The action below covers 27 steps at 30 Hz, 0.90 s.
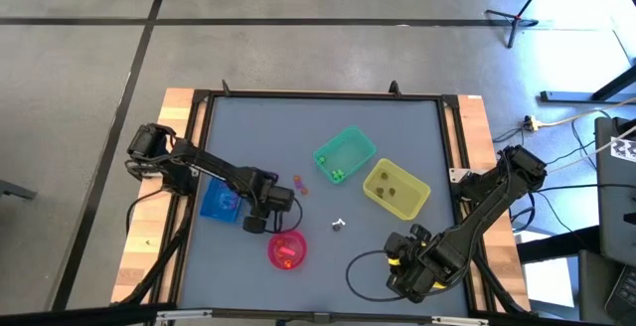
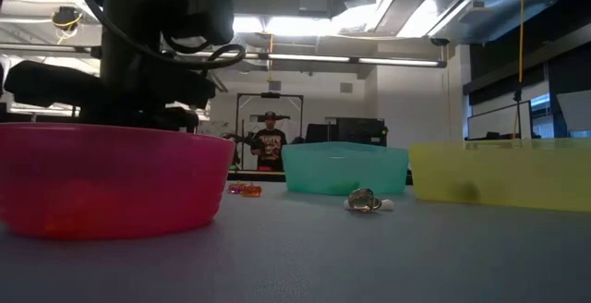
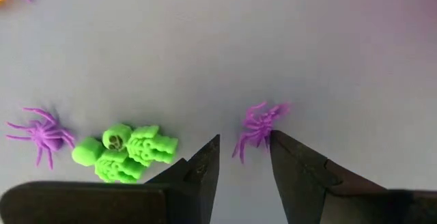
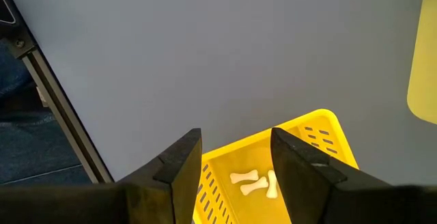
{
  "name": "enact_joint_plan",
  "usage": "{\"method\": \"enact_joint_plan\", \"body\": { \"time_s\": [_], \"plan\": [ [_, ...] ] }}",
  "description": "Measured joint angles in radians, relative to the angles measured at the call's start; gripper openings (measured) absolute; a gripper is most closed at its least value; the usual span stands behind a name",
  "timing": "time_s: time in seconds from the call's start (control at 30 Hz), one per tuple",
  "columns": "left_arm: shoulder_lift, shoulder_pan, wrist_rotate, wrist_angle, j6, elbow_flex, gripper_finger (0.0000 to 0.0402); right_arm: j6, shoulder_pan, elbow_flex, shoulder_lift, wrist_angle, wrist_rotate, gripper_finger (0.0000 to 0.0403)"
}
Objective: Sort Halloween decoration
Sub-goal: Put the violet spider toy into the blue bin
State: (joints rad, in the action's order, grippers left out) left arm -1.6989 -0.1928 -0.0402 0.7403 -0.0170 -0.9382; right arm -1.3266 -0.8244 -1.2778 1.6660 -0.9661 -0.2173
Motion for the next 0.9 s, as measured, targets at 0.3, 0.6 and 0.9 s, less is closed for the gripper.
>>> {"method": "enact_joint_plan", "body": {
  "time_s": [0.3, 0.6, 0.9],
  "plan": [
    [0.0, 0.005, 0.0, -0.018, 0.001, 0.0, 0.0117, 0.0, 0.0, 0.0, 0.0, 0.0, 0.0, 0.0172],
    [0.0, 0.005, 0.001, -0.032, 0.001, 0.0, 0.0095, 0.0, 0.0, 0.0, 0.0, 0.0, 0.0, 0.0172],
    [0.0, 0.005, 0.001, -0.032, 0.001, 0.0, 0.006, 0.0, 0.0, 0.0, 0.0, 0.0, 0.0, 0.0172]
  ]
}}
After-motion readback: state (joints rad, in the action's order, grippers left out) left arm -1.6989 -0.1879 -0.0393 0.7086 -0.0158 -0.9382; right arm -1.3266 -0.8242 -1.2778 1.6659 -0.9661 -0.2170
